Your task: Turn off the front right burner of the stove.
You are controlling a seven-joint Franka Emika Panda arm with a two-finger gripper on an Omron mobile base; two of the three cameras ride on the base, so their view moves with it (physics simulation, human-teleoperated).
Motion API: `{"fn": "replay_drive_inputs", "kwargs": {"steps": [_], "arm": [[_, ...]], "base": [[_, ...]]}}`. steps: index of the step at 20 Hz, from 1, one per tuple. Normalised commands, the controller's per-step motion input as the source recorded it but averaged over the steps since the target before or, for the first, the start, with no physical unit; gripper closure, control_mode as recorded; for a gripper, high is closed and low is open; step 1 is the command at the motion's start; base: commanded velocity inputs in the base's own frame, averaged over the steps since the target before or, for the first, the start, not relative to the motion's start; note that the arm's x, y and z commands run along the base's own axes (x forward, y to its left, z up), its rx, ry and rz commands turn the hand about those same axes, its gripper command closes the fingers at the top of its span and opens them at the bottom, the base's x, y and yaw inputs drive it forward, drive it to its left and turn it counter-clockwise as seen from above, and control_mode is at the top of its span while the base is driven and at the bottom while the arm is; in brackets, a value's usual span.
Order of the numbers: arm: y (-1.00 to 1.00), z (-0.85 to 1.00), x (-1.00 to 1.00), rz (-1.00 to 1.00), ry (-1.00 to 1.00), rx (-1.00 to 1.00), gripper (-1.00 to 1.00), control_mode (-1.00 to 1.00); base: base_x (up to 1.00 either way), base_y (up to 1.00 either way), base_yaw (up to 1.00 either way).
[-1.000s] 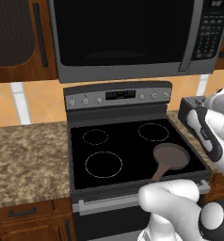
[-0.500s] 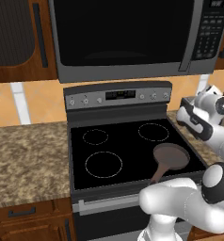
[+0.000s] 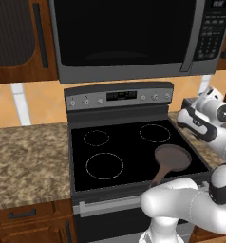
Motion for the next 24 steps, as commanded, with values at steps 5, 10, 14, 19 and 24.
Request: {"fn": "replay_drive_inputs", "kwargs": {"steps": [5,10,14,19,24], "arm": [[0.08,0.01,0.02,0.13,-0.04,-0.08,-1.0,-1.0],[0.17,0.0,0.01,0.14,-0.01,-0.11,-1.0,-1.0],[0.13,0.0,0.1,0.05,-0.02,-0.16,-1.0,-1.0],[0.05,0.0,0.05,0.0,-0.02,-0.11,-1.0,-1.0],[0.17,0.0,0.29,0.0,0.0,-0.09,-1.0,-1.0]], "base": [[0.0,0.0,0.0],[0.0,0.0,0.0],[0.0,0.0,0.0],[0.0,0.0,0.0],[0.0,0.0,0.0]]}}
